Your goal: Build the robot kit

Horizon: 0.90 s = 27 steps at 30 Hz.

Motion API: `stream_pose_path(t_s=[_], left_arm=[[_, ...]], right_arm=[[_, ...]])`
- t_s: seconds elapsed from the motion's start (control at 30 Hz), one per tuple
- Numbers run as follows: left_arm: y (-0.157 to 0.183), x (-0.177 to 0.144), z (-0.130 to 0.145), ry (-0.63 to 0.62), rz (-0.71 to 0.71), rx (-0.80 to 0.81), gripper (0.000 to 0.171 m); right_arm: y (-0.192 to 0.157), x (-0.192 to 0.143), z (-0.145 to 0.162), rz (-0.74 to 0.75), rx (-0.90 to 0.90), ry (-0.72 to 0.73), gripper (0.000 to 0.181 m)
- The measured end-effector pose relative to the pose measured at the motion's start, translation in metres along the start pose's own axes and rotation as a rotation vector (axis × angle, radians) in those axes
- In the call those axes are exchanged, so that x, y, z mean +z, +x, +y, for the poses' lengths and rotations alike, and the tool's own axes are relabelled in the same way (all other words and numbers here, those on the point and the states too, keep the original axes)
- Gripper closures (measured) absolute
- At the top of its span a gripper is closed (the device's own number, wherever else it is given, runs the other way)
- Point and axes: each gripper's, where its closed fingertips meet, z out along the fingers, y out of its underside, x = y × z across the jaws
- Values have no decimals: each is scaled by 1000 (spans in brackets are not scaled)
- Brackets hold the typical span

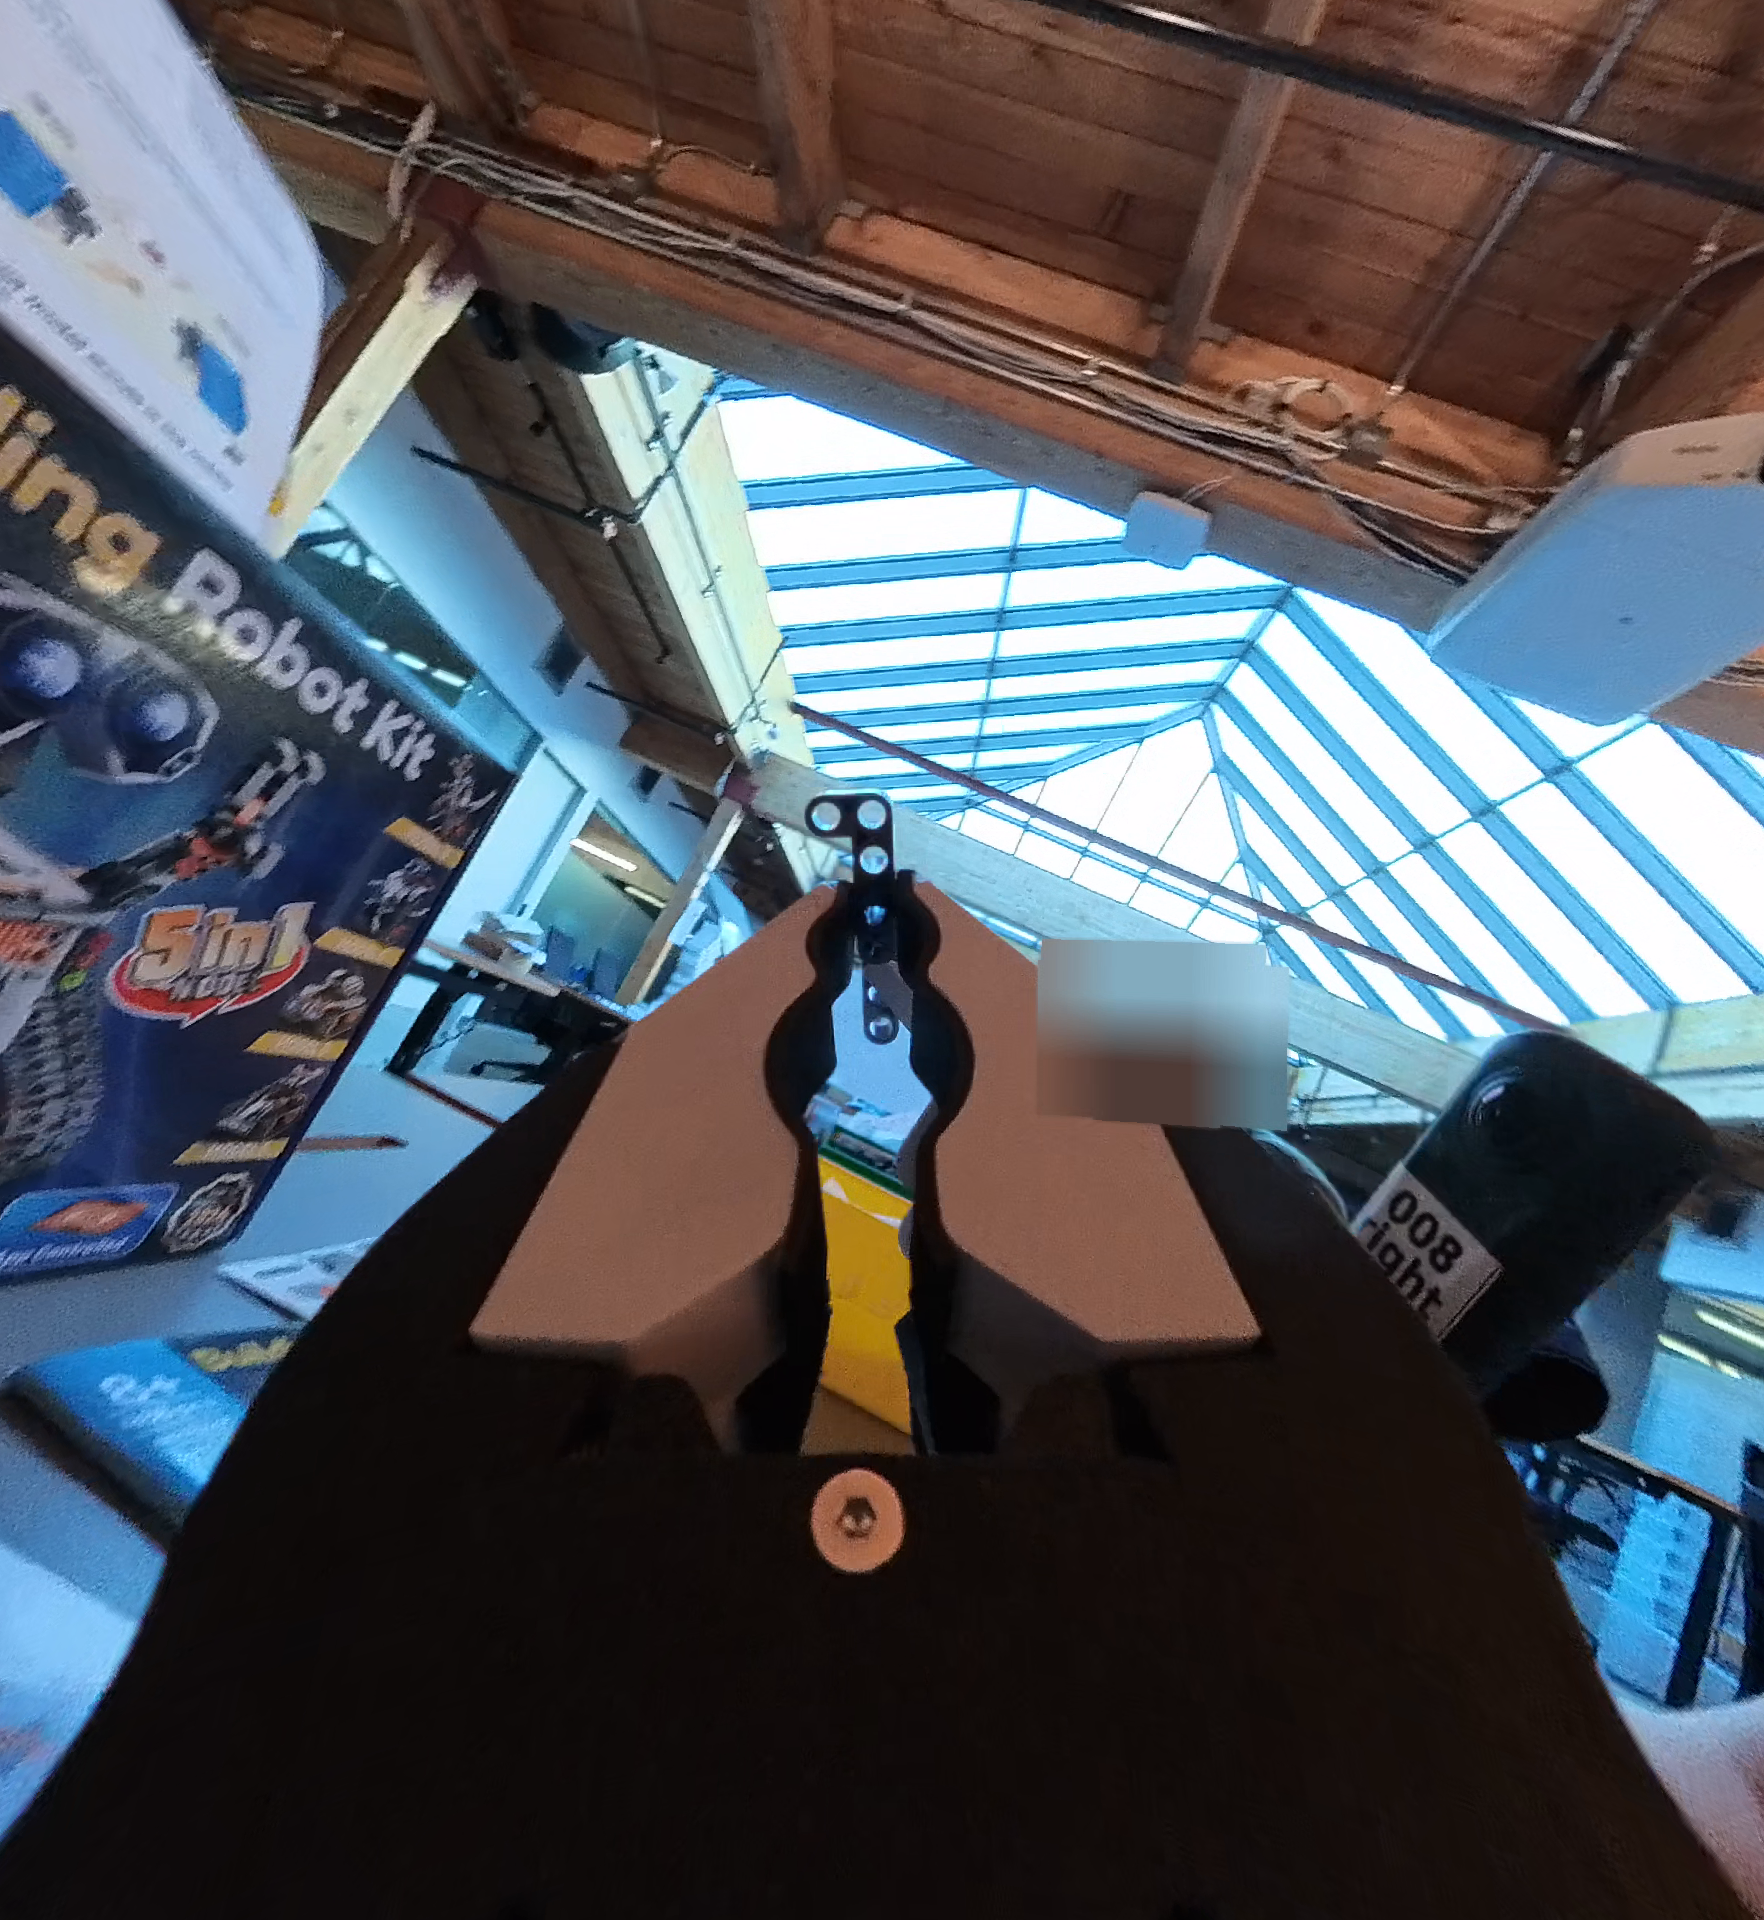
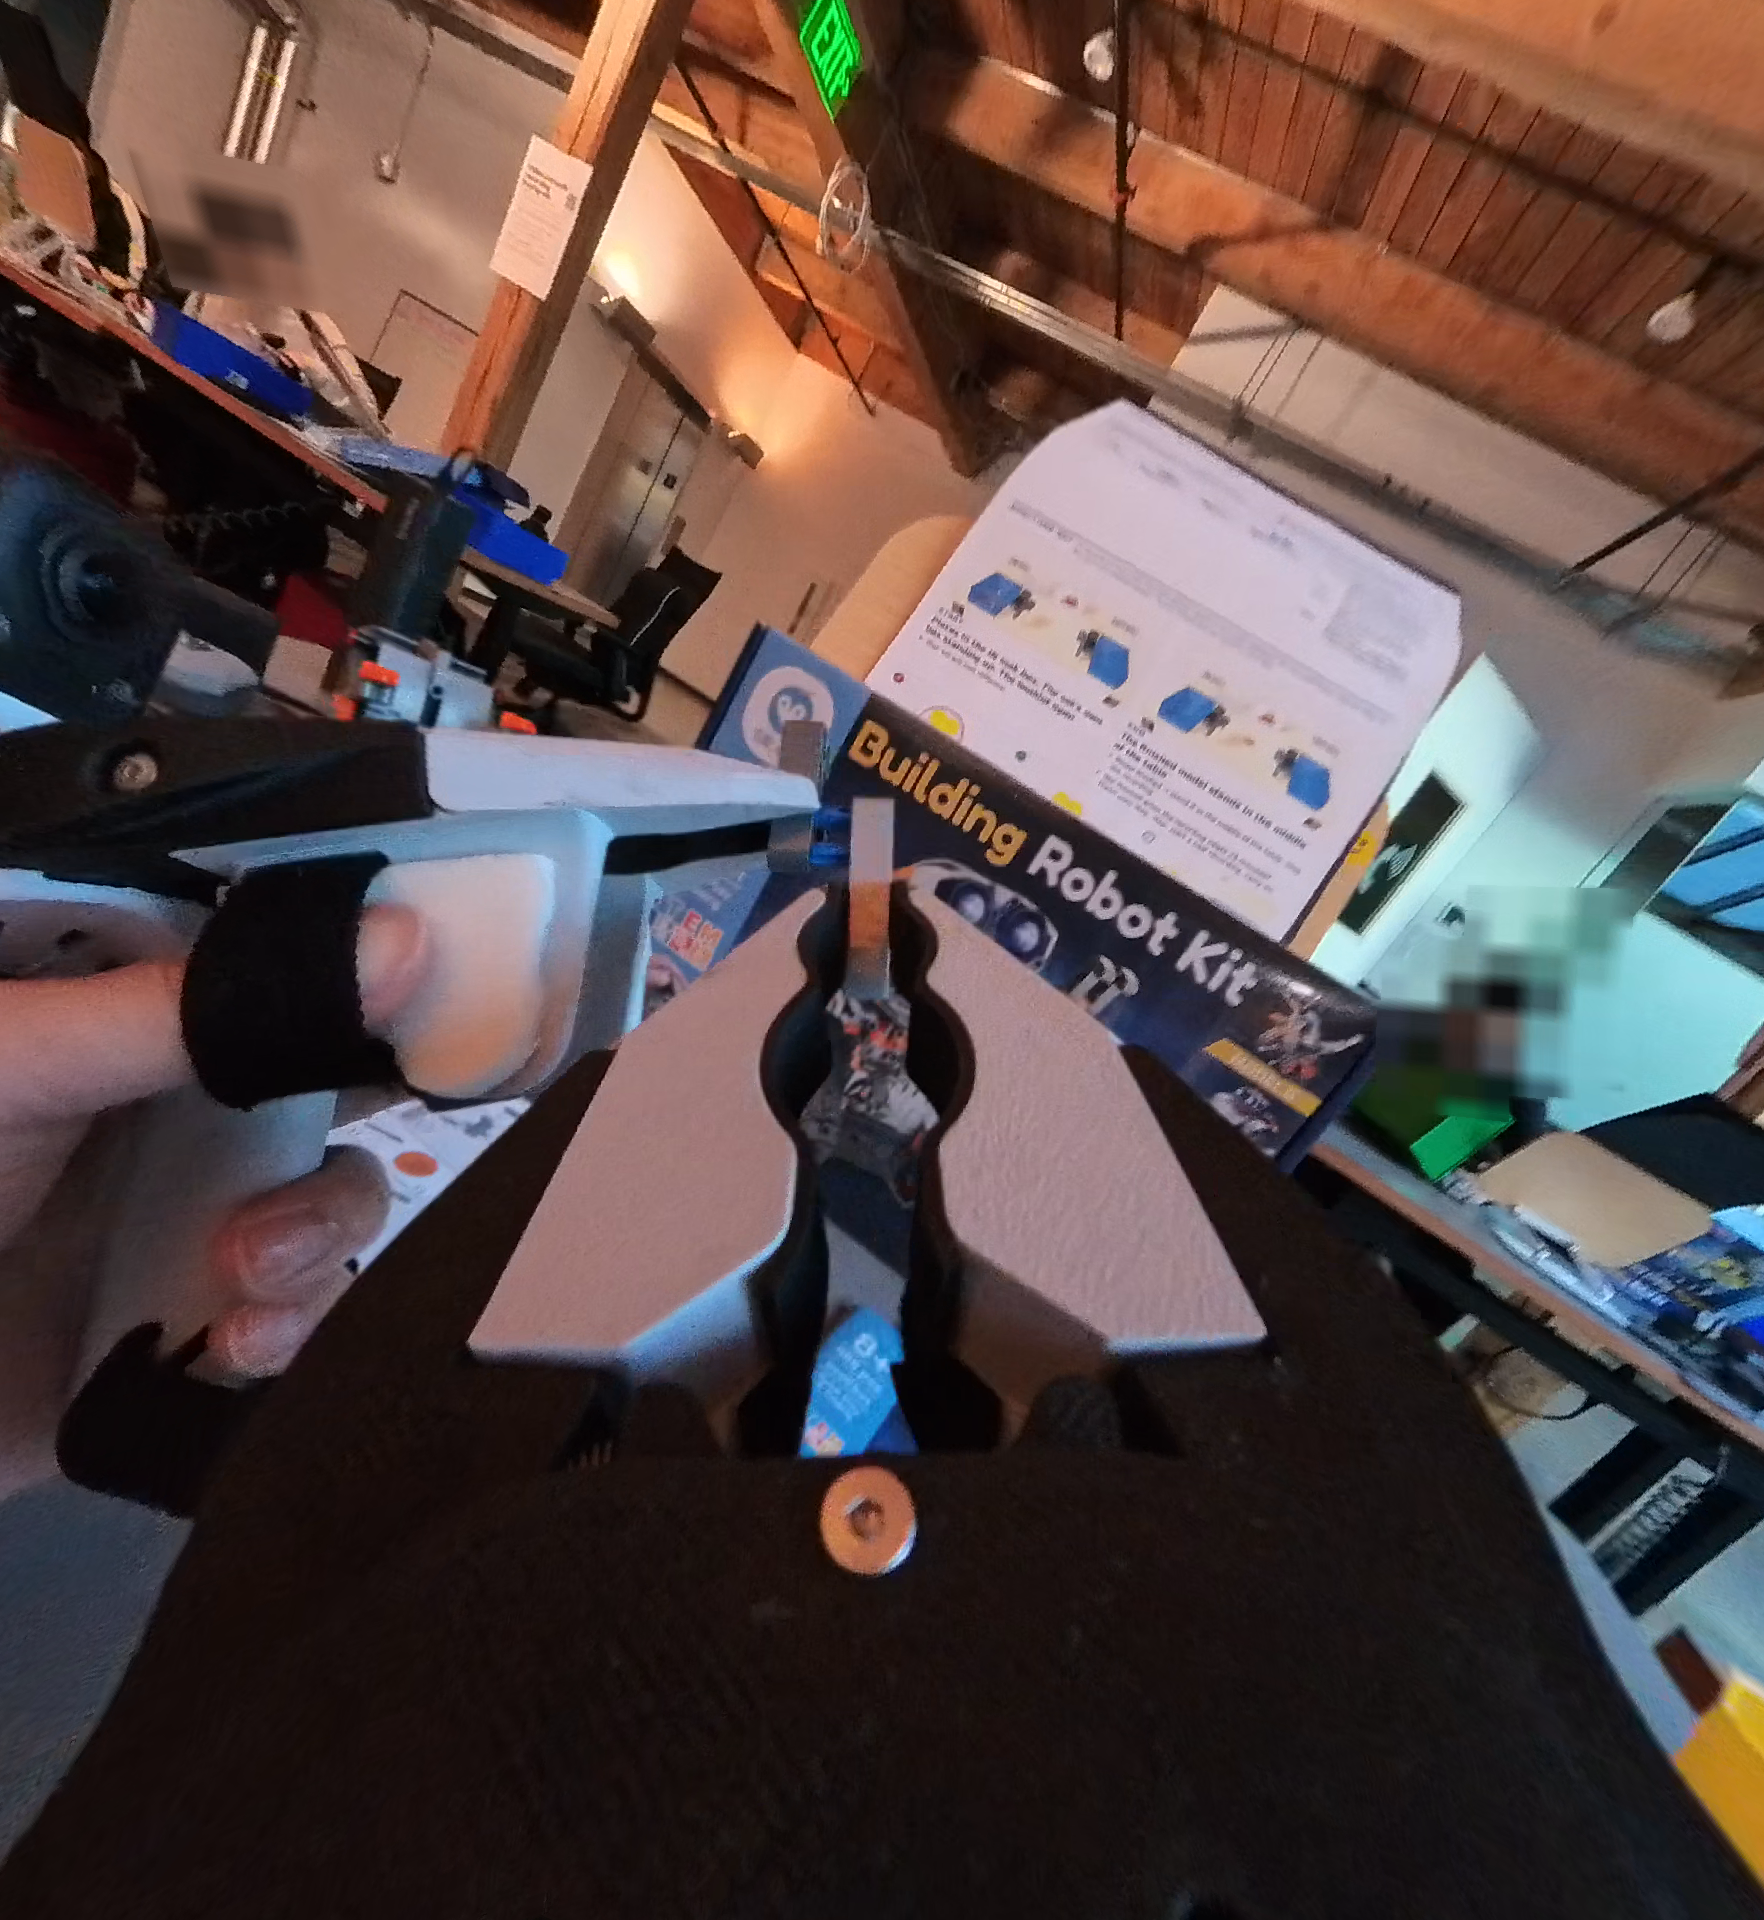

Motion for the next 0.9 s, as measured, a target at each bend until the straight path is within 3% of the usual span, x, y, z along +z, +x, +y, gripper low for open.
stream_pose_path(t_s=[0.17, 0.53, 0.9], left_arm=[[17, 0, -7, 10, 73, 71, 168], [29, 0, -11, 56, 156, 65, 167], [11, 1, -5, -4, 47, 64, 167]], right_arm=[[-1, -6, -16, 67, -137, 51, 176], [0, -10, -28, 100, -174, 100, 175], [0, -1, -9, -5, -23, 51, 175]])
